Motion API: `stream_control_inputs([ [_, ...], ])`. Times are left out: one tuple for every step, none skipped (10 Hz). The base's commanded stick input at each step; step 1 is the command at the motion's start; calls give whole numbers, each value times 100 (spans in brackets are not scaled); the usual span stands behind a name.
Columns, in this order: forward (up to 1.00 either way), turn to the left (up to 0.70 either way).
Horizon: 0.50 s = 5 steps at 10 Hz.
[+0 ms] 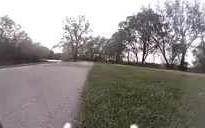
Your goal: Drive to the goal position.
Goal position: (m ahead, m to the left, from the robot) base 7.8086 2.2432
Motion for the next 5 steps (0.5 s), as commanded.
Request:
stream_control_inputs([
  [100, 40],
  [100, 40],
  [100, 40],
  [100, 40],
  [100, 40],
])
